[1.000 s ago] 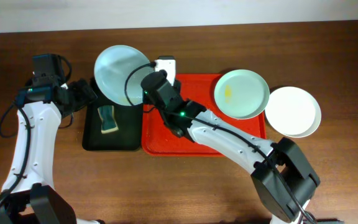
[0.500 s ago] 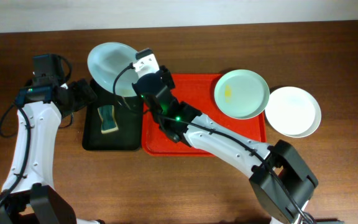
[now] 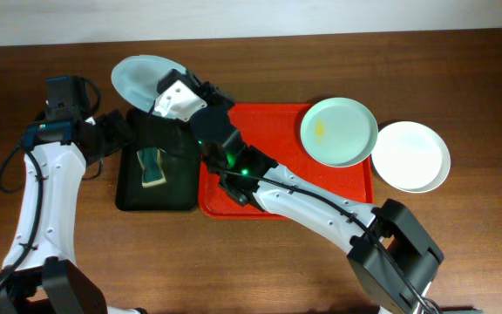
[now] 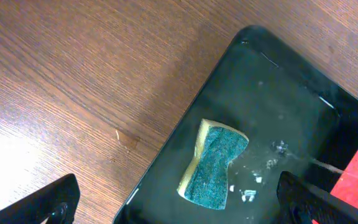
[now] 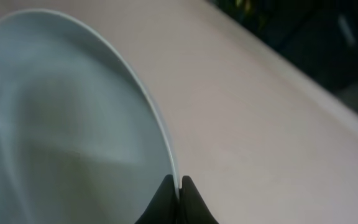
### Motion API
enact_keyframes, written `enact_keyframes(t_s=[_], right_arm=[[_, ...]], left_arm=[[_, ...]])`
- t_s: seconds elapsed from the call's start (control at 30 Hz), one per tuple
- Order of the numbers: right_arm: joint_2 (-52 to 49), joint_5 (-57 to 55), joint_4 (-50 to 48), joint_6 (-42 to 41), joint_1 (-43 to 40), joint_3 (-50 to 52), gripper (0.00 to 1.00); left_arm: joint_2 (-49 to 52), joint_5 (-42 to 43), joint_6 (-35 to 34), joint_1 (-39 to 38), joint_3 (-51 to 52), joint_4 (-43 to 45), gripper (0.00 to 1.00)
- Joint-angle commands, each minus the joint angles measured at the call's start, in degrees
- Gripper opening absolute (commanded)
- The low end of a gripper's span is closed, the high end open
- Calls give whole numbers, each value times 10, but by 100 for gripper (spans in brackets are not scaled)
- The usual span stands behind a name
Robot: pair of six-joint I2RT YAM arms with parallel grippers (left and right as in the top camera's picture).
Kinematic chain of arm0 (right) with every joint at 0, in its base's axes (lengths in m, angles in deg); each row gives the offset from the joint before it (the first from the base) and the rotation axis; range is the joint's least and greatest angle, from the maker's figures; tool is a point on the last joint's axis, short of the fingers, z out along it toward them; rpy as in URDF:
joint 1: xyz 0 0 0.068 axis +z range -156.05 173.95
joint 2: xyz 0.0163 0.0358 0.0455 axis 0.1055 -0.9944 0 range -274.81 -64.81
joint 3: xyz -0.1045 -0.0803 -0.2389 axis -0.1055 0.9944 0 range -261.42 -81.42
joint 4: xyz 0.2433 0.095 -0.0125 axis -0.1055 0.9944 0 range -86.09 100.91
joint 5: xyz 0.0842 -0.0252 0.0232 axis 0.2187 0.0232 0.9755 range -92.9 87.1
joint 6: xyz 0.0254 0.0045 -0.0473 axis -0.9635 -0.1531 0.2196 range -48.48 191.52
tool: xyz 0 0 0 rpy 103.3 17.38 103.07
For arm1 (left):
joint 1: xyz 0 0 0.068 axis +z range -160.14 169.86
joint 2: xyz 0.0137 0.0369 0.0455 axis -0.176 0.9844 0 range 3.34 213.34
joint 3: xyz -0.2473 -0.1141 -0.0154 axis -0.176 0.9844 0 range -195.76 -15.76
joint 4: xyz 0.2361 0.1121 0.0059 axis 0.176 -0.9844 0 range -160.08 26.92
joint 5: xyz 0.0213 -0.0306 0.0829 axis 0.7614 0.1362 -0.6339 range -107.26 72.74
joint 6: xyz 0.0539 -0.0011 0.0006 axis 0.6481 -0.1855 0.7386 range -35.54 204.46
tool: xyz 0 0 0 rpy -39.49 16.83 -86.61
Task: Clean dirty plates on tray and stack at the side
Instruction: 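Lift the light-blue plate with the right gripper and carry it rightward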
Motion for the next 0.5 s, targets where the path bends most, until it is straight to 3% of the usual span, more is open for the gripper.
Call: enact_keyframes(t_s=[0.0, 0.47], right_arm=[[1, -7, -26, 54, 6, -9, 4], [1, -7, -39, 54, 6, -9, 4]], left_arm=[[-7, 2, -5, 0, 0, -1, 99], [-7, 2, -5, 0, 0, -1, 99]])
